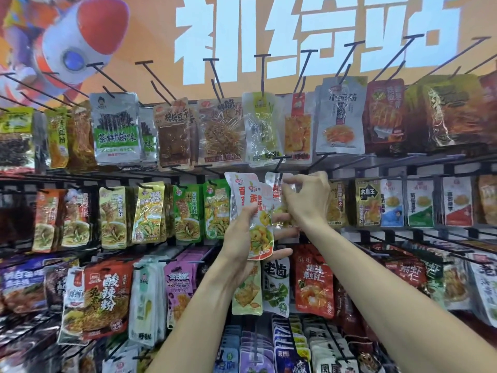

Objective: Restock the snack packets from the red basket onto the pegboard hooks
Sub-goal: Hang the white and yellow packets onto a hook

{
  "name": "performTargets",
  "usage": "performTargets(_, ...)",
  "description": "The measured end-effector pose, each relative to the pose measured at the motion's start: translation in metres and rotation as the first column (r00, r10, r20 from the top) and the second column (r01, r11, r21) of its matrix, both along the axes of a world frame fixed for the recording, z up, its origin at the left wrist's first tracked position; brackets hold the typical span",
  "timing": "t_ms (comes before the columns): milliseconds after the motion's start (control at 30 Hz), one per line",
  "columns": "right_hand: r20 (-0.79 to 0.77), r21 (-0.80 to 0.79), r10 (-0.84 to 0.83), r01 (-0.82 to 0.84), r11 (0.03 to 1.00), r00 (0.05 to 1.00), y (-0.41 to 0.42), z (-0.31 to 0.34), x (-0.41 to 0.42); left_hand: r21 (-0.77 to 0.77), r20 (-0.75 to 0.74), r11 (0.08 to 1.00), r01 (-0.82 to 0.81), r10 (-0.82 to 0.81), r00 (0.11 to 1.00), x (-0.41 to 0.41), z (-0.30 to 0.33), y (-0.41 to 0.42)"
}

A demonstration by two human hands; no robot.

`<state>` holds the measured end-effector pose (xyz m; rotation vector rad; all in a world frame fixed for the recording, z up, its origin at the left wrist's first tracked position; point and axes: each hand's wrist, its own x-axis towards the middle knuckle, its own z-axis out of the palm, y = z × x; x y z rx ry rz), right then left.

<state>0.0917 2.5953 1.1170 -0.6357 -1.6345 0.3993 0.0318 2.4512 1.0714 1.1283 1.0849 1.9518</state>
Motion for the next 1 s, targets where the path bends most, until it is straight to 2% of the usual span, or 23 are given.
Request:
performTargets(100, -0.190, -0.096, 0.246, -0.268, 0.959, 0.950, -0.020, -0.004, 0.019, 0.006, -0.006, 1.000, 0.025, -0.025, 1.000, -0.001, 0.001, -0.001)
performTargets(167, -0.248, -0.205, 0.436, -0.487, 0.849, 0.865, -0.034, -0.011, 0.026, 0.016, 0.021, 0.999, 0.039, -0.040, 0.999, 0.000, 0.001, 0.000)
performTargets(267, -0.278, -0.307, 0.499, -0.568, 0.764, 0.821, -0.039, -0.019, 0.024, 0.012, 0.071, 0.999, 0.051, -0.052, 0.996, 0.005, 0.001, 0.003)
performTargets(400, -0.384, -0.303, 0.498, -0.616, 0.727, 0.777, -0.042, -0.023, 0.026, -0.012, 0.024, 0.999, 0.038, -0.038, 0.999, 0.009, -0.001, 0.009)
performTargets(533, -0.421, -0.229, 0.461, -0.584, 0.779, 0.781, -0.042, -0.034, 0.021, -0.010, -0.066, 0.999, -0.031, 0.030, 0.997, 0.012, 0.003, 0.008)
performTargets(600, -0.470, -0.209, 0.456, -0.597, 0.775, 0.756, -0.039, -0.036, 0.018, -0.024, -0.142, 0.998, -0.062, 0.058, 0.988, 0.012, 0.003, 0.006)
performTargets(667, -0.501, -0.177, 0.410, -0.554, 0.813, 0.762, -0.031, -0.032, 0.017, -0.050, -0.217, 0.993, -0.110, 0.097, 0.971, 0.009, 0.000, 0.004)
performTargets(800, -0.385, -0.097, 0.330, -0.394, 0.914, 0.862, -0.022, -0.016, 0.014, -0.071, -0.195, 0.960, -0.271, 0.253, 0.948, 0.001, -0.003, 0.007)
performTargets(1000, -0.276, -0.056, 0.256, -0.282, 0.958, 0.926, -0.012, -0.005, 0.008, 0.045, -0.254, 0.830, -0.556, 0.548, 0.797, -0.016, -0.002, 0.014)
